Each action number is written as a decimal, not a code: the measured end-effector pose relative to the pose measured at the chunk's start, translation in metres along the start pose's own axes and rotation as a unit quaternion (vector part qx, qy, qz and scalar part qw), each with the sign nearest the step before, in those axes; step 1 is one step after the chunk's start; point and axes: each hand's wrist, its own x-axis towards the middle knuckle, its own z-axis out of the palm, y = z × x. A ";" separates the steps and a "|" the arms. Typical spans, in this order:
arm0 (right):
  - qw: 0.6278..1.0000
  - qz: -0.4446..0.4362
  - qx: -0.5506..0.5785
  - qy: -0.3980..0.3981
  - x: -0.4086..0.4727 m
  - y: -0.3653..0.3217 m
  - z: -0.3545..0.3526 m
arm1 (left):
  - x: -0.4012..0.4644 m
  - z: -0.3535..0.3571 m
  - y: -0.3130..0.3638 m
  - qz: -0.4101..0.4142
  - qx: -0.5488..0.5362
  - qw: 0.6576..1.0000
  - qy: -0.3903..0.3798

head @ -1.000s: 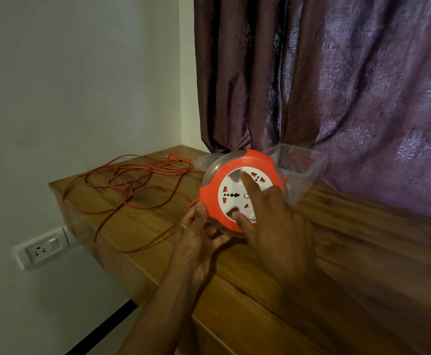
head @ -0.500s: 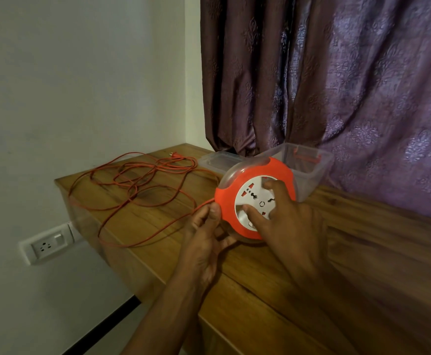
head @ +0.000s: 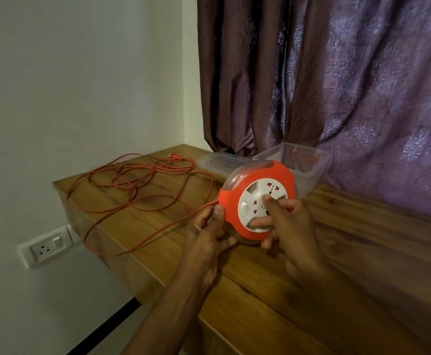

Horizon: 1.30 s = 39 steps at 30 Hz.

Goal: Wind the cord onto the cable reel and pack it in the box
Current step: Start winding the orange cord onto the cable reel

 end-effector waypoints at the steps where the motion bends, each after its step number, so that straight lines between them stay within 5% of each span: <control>1: 1.000 -0.007 -0.003 -0.004 0.000 -0.001 0.000 | 0.000 0.000 0.001 0.004 -0.006 1.000 0.005; 5: 0.980 -0.139 -0.144 0.022 -0.005 -0.006 0.000 | -0.001 -0.001 0.002 -0.002 -0.046 0.998 0.036; 9: 0.841 -0.349 -0.411 0.040 -0.013 -0.007 -0.002 | -0.002 -0.003 0.003 -0.013 -0.068 0.996 0.056; 13: 0.728 -0.357 -0.585 -0.003 -0.015 -0.004 0.001 | -0.002 -0.002 0.003 -0.029 -0.069 0.995 0.066; 15: 0.707 -0.348 -0.616 0.002 -0.013 0.000 0.000 | -0.002 -0.001 0.003 -0.030 -0.070 0.995 0.068; 22: 0.714 -0.368 -0.595 0.027 -0.007 0.003 -0.004 | -0.005 0.000 0.005 -0.022 -0.051 0.998 0.043; 31: 0.811 -0.307 -0.488 0.098 0.009 0.012 -0.006 | -0.009 0.006 0.006 0.006 0.006 1.000 0.015; 39: 0.800 -0.333 -0.489 0.107 0.007 0.013 -0.007 | -0.012 0.010 0.006 0.029 0.042 0.998 -0.031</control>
